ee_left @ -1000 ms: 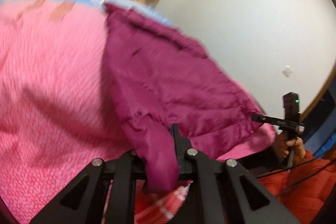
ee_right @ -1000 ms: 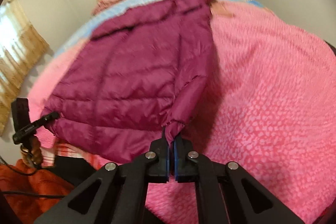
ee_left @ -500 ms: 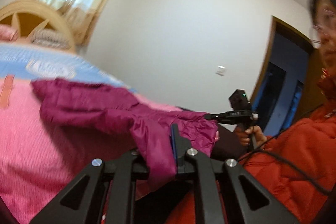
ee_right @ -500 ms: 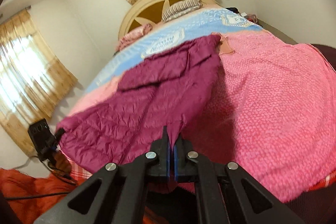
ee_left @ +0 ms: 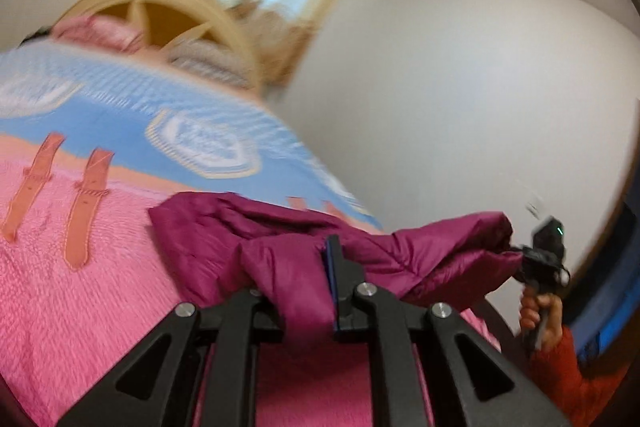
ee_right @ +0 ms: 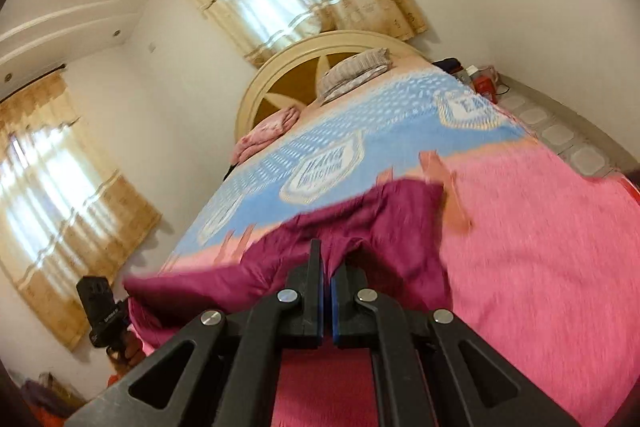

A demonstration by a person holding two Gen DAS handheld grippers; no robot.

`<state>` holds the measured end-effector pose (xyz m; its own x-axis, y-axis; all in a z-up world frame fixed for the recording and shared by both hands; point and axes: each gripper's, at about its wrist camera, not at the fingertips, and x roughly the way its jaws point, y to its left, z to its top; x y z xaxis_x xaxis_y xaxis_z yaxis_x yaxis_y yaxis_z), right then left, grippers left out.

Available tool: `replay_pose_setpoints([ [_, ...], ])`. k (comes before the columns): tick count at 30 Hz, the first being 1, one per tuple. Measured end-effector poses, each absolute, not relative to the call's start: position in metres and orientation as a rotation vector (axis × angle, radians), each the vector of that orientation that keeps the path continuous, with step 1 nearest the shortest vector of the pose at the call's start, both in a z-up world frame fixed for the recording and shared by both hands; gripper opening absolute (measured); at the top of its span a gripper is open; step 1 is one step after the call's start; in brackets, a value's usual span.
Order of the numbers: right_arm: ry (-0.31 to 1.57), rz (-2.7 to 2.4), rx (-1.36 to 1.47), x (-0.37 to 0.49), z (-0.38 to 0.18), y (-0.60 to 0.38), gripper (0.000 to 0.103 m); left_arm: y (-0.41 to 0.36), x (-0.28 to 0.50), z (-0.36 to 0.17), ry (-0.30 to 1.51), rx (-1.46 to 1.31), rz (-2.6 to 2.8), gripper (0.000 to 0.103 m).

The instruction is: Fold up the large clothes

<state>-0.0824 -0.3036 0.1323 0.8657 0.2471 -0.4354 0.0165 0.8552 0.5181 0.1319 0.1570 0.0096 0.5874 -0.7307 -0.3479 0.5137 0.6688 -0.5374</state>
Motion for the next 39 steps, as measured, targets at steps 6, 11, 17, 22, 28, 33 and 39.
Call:
replay_pose_setpoints([
  [6, 0.568, 0.007, 0.555, 0.044, 0.109, -0.324, 0.001, 0.125, 0.243, -0.029, 0.741, -0.393, -0.545, 0.012],
  [11, 0.640, -0.097, 0.586, 0.124, 0.060, -0.343, 0.001, 0.107, 0.297, -0.060, 0.861, -0.382, -0.439, 0.012],
  [17, 0.712, -0.188, 0.683, 0.172, -0.018, -0.366, 0.003, 0.090, 0.331, -0.098, 0.990, -0.375, -0.369, 0.016],
  [22, 0.704, -0.170, 0.699, 0.184, -0.050, -0.372, 0.005, 0.102, 0.334, -0.125, 1.007, -0.504, -0.416, 0.019],
  [28, 0.700, -0.099, 0.877, 0.183, -0.069, -0.395, 0.005, 0.145, 0.339, -0.121, 1.013, -0.805, -0.481, 0.032],
  [33, 0.531, -0.098, 0.903, 0.143, -0.012, -0.415, 0.007, 0.164, 0.310, -0.054, 0.833, -0.520, -0.334, 0.089],
  [39, 0.519, -0.202, 0.446, 0.124, 0.071, -0.347, 0.007, 0.134, 0.296, -0.018, 0.790, -0.303, -0.229, 0.090],
])
